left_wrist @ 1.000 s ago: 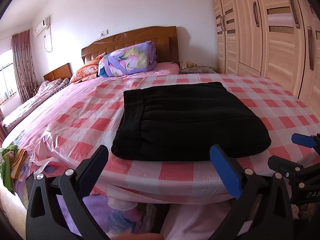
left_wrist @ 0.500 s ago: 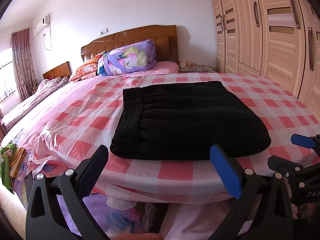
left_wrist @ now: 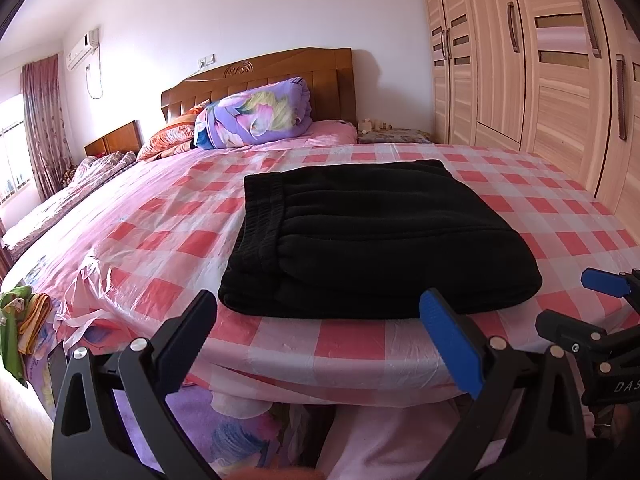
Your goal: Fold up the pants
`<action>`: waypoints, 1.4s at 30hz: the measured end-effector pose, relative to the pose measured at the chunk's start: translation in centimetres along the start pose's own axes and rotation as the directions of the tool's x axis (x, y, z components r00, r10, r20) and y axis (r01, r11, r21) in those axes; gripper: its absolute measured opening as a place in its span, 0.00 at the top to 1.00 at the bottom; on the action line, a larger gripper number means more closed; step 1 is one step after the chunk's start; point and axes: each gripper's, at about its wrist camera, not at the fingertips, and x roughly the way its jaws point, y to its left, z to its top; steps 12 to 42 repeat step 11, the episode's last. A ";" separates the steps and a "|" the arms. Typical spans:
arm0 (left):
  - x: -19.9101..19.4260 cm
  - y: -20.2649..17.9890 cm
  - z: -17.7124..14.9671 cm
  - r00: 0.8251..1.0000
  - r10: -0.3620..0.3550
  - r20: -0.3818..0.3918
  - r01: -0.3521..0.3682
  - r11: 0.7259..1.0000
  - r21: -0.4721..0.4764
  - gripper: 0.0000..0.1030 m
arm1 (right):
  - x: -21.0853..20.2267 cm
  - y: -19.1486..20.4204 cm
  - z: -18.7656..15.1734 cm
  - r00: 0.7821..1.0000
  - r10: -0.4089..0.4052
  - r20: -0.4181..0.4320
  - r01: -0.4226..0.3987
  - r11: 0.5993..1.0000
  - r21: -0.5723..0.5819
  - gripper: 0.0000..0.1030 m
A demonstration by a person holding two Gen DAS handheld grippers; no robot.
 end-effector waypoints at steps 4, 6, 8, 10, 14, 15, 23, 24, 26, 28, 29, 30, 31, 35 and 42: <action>0.0 0.0 -0.2 1.000 -0.006 -0.003 0.006 1.000 -0.006 0.01 | 0.0 0.0 0.0 1.000 0.000 0.000 0.000 1.000 0.001 0.04; 0.2 0.0 -0.2 1.000 -0.009 -0.012 0.009 1.000 -0.010 0.01 | 0.0 0.0 0.0 1.000 0.000 0.000 0.000 1.000 0.002 0.04; 0.4 0.2 -0.2 1.000 -0.016 -0.023 0.016 1.000 -0.015 0.01 | 0.0 0.0 -0.1 1.000 0.001 -0.001 -0.001 1.000 0.003 0.04; 0.5 0.2 -0.3 0.999 -0.020 -0.031 0.020 1.000 -0.020 0.01 | 0.0 0.1 -0.1 1.000 0.001 0.000 -0.001 1.000 0.003 0.04; 0.6 0.3 -0.3 0.999 -0.021 -0.032 0.020 1.000 -0.020 0.01 | 0.0 0.0 -0.1 1.000 0.002 0.000 -0.002 1.000 0.003 0.04; 0.6 0.3 -0.3 0.999 -0.021 -0.032 0.020 1.000 -0.020 0.01 | 0.0 0.0 -0.1 1.000 0.002 0.000 -0.002 1.000 0.003 0.04; 0.6 0.3 -0.3 0.999 -0.021 -0.032 0.020 1.000 -0.020 0.01 | 0.0 0.0 -0.1 1.000 0.002 0.000 -0.002 1.000 0.003 0.04; 0.6 0.3 -0.3 0.999 -0.021 -0.032 0.020 1.000 -0.020 0.01 | 0.0 0.0 -0.1 1.000 0.002 0.000 -0.002 1.000 0.003 0.04; 0.6 0.3 -0.3 0.999 -0.021 -0.032 0.020 1.000 -0.020 0.01 | 0.0 0.0 -0.1 1.000 0.002 0.000 -0.002 1.000 0.003 0.04; 0.6 0.3 -0.3 0.999 -0.021 -0.032 0.020 1.000 -0.020 0.01 | 0.0 0.0 -0.1 1.000 0.002 0.000 -0.002 1.000 0.003 0.04; 0.6 0.3 -0.3 0.999 -0.021 -0.032 0.020 1.000 -0.020 0.01 | 0.0 0.0 -0.1 1.000 0.002 0.000 -0.002 1.000 0.003 0.04; 0.6 0.3 -0.3 0.999 -0.021 -0.032 0.020 1.000 -0.020 0.01 | 0.0 0.0 -0.1 1.000 0.002 0.000 -0.002 1.000 0.003 0.04; 0.6 0.3 -0.3 0.999 -0.021 -0.032 0.020 1.000 -0.020 0.01 | 0.0 0.0 -0.1 1.000 0.002 0.000 -0.002 1.000 0.003 0.04; 0.6 0.3 -0.3 0.999 -0.021 -0.032 0.020 1.000 -0.020 0.01 | 0.0 0.0 -0.1 1.000 0.002 0.000 -0.002 1.000 0.003 0.04; 0.6 0.3 -0.3 0.999 -0.021 -0.032 0.020 1.000 -0.020 0.01 | 0.0 0.0 -0.1 1.000 0.002 0.000 -0.002 1.000 0.003 0.04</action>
